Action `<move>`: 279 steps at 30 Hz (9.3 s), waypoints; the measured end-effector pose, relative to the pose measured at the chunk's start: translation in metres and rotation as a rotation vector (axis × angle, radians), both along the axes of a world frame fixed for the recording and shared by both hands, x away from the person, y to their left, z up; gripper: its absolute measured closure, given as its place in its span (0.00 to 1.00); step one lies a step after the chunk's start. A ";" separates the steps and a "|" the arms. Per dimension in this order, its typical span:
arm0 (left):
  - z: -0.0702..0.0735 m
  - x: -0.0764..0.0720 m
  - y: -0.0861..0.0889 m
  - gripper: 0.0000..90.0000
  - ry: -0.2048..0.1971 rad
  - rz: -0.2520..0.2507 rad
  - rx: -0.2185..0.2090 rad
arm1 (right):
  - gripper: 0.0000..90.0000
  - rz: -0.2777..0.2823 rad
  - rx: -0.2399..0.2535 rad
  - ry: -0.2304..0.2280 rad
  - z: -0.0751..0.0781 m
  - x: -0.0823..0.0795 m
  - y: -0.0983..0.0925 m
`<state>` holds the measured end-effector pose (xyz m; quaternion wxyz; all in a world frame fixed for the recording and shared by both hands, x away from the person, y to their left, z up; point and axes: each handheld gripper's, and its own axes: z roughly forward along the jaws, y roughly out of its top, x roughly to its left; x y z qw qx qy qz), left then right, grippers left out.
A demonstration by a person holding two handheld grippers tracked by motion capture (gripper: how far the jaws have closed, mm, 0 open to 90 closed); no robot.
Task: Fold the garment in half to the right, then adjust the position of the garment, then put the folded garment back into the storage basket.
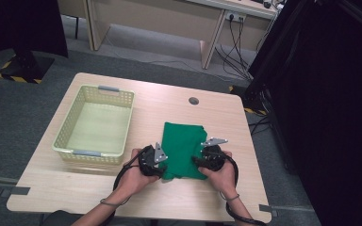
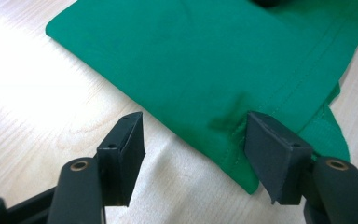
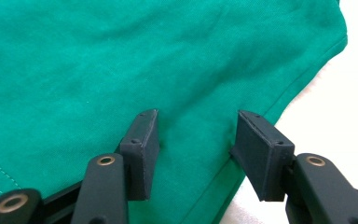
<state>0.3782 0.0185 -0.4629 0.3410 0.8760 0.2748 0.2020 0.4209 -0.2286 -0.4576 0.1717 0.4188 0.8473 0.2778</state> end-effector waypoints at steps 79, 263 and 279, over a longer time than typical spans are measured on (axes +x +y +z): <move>0.033 0.007 0.002 0.19 -0.088 0.067 -0.128 | 0.40 -0.143 0.178 -0.038 0.018 0.002 -0.061; 0.005 -0.008 -0.016 0.20 0.023 0.021 -0.140 | 0.35 -0.263 0.174 -0.069 0.033 0.008 -0.094; -0.007 0.000 -0.029 0.21 0.053 -0.008 -0.120 | 0.35 -0.261 0.130 -0.016 0.030 0.061 -0.073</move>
